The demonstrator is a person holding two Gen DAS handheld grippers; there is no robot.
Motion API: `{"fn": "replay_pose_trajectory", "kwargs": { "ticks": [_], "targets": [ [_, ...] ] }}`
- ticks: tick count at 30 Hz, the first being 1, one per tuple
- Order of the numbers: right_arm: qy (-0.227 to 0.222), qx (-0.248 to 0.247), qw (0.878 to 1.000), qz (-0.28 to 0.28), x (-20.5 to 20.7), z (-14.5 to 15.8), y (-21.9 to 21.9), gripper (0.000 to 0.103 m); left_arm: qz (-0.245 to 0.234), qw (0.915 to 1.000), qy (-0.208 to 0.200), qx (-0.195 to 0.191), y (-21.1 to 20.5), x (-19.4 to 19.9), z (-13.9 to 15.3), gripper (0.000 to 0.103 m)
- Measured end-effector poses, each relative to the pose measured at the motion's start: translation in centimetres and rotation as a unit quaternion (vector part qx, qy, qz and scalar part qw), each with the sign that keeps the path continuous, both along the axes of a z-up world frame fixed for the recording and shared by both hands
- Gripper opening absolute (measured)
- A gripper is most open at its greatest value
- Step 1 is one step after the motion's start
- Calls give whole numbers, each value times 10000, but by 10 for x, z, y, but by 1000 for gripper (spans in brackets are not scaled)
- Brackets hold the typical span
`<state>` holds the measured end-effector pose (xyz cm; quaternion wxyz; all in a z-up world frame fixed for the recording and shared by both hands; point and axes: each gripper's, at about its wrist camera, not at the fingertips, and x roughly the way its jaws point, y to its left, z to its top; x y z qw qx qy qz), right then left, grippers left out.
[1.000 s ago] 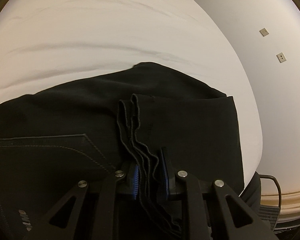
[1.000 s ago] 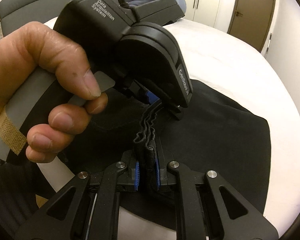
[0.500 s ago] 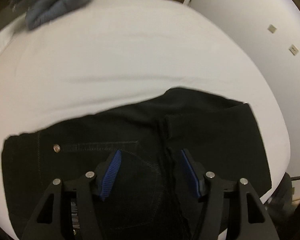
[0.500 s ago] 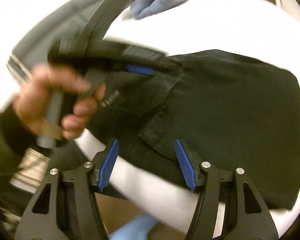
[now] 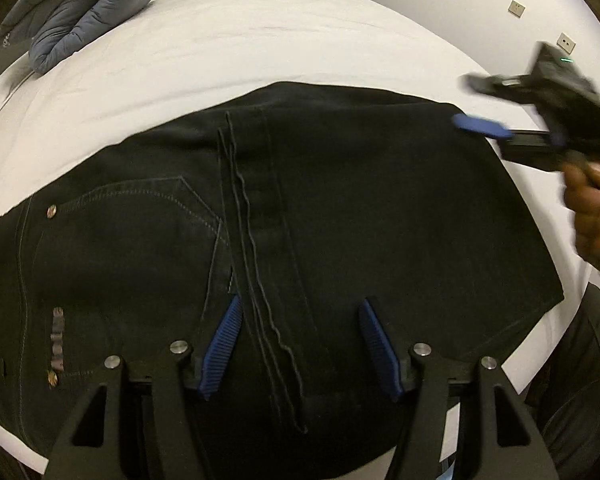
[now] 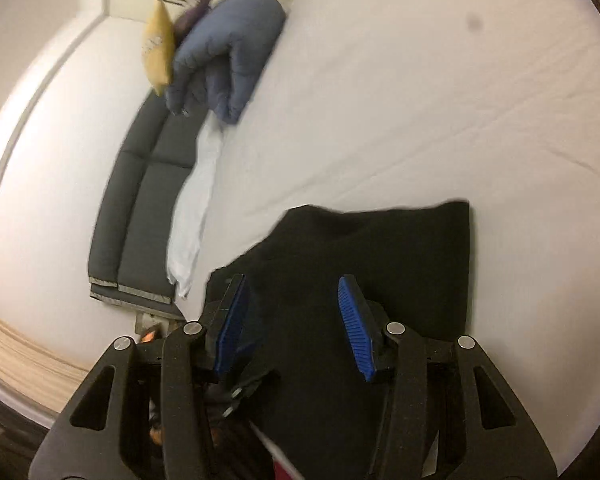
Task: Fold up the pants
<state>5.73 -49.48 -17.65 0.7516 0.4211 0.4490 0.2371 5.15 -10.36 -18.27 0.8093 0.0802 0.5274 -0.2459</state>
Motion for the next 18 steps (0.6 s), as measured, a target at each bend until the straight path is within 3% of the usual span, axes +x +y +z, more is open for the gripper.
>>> {"fn": "replay_pose_trajectory", "kwargs": {
  "ticks": [3,6,12,18],
  "targets": [
    [429,-21,9991,-58,20,-38,-13,32,45,10000,6,-10,-2,-1,-1,64],
    [293,160,9993,-152,5,-54,-6,32,52,10000,-16,-48,7,-4,-2,64],
    [252,177,9989,364,-87,-55,33,32,-13,9999,-36,-118,22,-11,1,65],
    [216,37,9991,373,-155,-44,58,32,66,9998,-91,-132,23,-11,1,65]
  ]
}}
